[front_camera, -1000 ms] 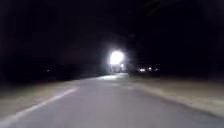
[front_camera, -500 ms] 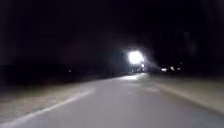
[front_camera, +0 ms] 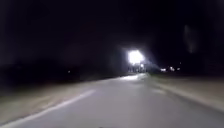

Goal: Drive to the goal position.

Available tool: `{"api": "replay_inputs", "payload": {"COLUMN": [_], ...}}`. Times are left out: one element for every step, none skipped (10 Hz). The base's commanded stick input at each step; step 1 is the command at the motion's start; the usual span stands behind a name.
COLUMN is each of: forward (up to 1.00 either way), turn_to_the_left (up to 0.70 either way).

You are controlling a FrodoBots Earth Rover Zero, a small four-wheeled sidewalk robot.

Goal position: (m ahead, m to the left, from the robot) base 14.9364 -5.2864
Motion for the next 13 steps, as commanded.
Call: {"api": "replay_inputs", "payload": {"forward": [0.7,0.7,0.7,0.7,0.7,0.7,0.7,0.7,0.7,0.7,0.7,0.7,0.7], "turn_to_the_left": [-0.01,-0.15,-0.35,-0.35,-0.11,-0.01,0.0,0.0,0.0,0.0,0.0,0.0,0.0]}}
